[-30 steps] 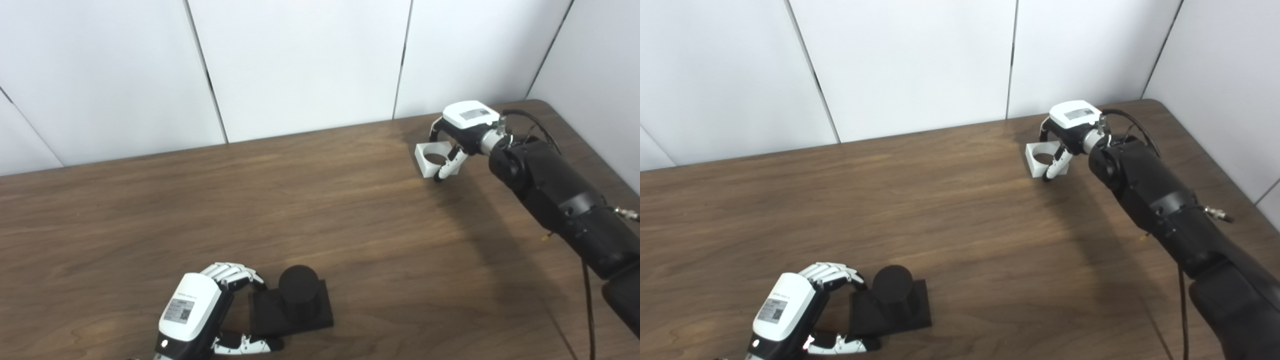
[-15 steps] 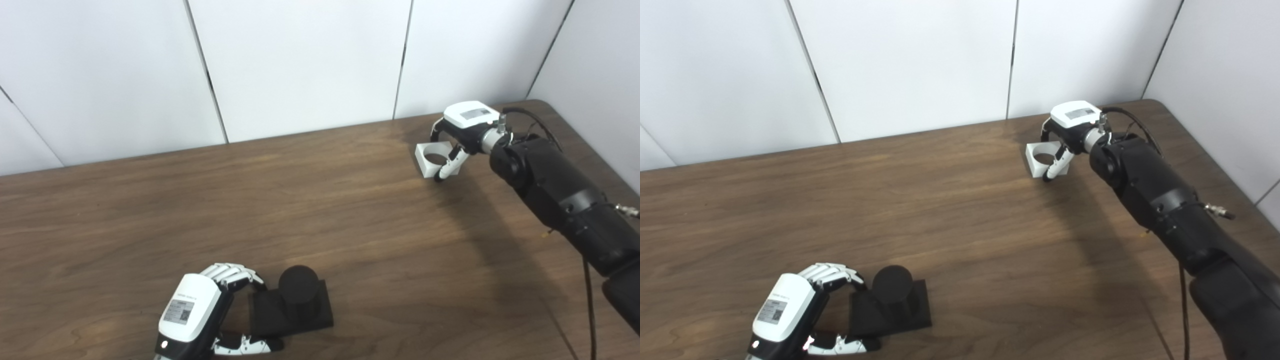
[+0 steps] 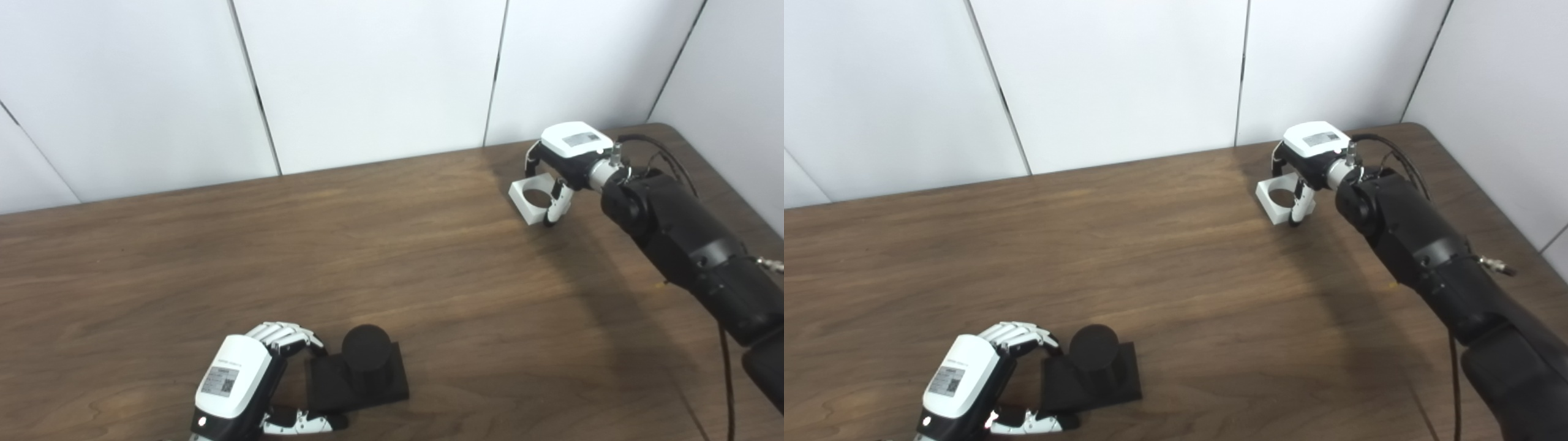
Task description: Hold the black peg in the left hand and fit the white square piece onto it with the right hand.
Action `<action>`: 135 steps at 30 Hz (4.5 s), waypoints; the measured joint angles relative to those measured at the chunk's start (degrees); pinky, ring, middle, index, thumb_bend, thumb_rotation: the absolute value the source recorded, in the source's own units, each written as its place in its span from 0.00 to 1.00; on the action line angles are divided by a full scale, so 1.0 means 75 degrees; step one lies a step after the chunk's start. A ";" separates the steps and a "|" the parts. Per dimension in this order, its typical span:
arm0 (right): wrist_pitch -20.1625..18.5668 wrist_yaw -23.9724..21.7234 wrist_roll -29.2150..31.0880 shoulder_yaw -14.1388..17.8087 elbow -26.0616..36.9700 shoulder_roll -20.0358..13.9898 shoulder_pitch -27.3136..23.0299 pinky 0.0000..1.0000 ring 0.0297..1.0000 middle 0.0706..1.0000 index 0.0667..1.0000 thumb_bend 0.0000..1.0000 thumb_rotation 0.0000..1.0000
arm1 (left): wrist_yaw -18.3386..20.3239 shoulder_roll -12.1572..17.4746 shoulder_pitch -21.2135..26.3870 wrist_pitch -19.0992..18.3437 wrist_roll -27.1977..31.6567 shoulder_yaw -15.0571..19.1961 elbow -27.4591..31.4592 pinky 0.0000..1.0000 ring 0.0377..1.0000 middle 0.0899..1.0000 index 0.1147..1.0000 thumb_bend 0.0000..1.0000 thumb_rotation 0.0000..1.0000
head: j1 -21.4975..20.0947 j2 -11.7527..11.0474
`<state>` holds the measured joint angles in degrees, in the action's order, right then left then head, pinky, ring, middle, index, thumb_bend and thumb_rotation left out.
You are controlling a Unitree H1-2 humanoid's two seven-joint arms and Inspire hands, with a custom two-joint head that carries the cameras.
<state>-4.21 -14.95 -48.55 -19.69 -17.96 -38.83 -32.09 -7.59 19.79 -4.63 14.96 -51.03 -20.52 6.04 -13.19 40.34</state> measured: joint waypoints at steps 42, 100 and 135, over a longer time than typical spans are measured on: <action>-0.0390 -0.4339 0.0839 -0.0044 0.7144 0.1793 0.0926 0.84 0.80 0.69 0.44 0.52 0.13 | 0.0165 -0.0458 0.0088 -0.0735 -0.0360 -0.0216 0.0157 0.71 0.71 0.64 0.42 0.52 0.05 | 0.0750 0.0211; 0.0230 -0.4677 0.0204 -0.0715 0.7046 0.2170 0.1353 0.85 0.82 0.68 0.45 0.53 0.14 | 0.0441 -0.0516 0.0110 -0.1203 -0.0491 -0.0457 0.0467 0.71 0.71 0.64 0.42 0.52 0.05 | 0.0914 0.0387; 0.0077 -0.6282 -0.0359 -0.0506 0.7171 0.2374 0.1118 1.00 1.00 1.00 0.95 1.00 0.42 | 0.0459 -0.0540 0.0112 -0.1315 -0.0519 -0.0483 0.0496 0.70 0.71 0.65 0.42 0.52 0.06 | 0.0938 0.0340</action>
<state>-3.64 -62.07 -51.25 -23.48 35.82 -21.03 -23.71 -4.15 15.74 -3.79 5.10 -54.92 -24.14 9.76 -6.15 42.89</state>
